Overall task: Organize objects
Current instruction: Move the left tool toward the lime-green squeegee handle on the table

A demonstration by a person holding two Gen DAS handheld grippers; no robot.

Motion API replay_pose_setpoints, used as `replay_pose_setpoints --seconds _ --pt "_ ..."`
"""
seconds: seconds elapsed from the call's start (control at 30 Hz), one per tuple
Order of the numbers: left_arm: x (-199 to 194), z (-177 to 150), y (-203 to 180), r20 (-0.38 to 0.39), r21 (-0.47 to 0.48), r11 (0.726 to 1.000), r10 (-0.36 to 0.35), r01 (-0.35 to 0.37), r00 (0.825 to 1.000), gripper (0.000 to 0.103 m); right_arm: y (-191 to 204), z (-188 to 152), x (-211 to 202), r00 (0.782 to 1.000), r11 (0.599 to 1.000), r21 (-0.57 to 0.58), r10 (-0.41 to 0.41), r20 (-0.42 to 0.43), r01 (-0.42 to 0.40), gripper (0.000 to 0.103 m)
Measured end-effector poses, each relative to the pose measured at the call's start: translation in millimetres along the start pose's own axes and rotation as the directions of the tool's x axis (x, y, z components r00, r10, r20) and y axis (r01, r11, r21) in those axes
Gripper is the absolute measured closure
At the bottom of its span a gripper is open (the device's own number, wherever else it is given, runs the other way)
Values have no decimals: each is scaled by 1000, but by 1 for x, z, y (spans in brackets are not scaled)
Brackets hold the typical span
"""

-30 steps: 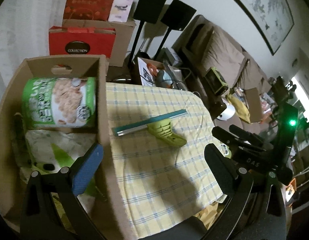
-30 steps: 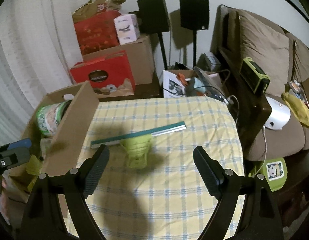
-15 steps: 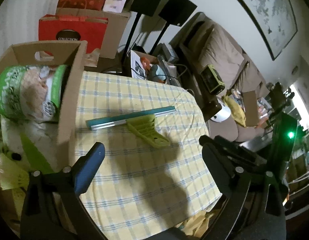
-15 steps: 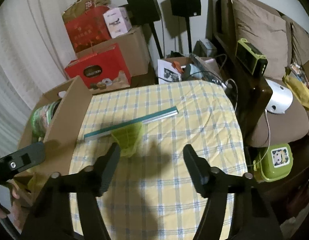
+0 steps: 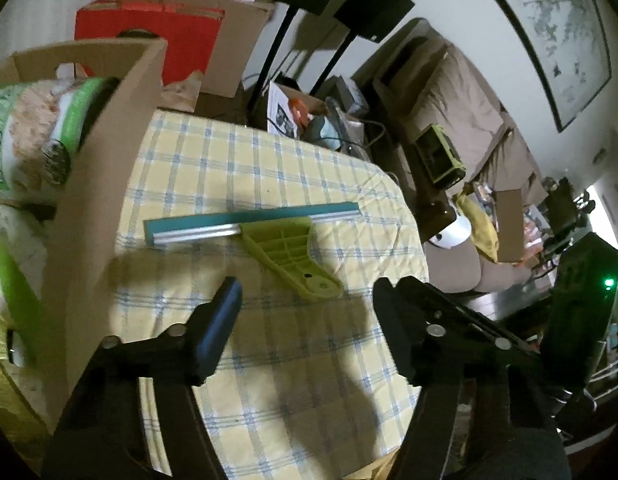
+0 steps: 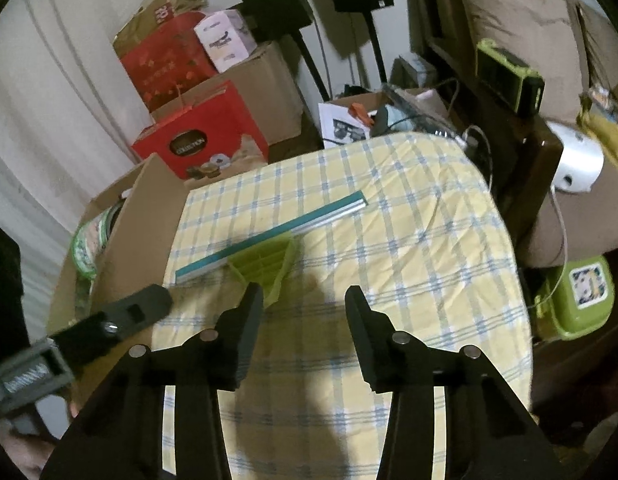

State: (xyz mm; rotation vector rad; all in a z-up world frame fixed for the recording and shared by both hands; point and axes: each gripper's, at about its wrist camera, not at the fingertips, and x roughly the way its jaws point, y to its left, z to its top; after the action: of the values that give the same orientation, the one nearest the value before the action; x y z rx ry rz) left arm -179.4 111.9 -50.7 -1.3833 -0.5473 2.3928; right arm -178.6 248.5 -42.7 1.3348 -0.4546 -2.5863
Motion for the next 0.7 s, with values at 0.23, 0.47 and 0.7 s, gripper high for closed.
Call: replay_pose_setpoints --seconds 0.23,0.47,0.7 --pt "17 -2 0 -41 5 1000 10 -10 999 47 -6 5 14 999 999 43 33 -31 -31 60" --pt "39 -1 0 -94 2 1000 30 -30 995 36 -17 7 9 1000 998 59 4 -6 -4 60" --pt "68 8 -11 -157 11 998 58 -57 986 32 -32 2 3 1000 997 76 -21 6 20 59"
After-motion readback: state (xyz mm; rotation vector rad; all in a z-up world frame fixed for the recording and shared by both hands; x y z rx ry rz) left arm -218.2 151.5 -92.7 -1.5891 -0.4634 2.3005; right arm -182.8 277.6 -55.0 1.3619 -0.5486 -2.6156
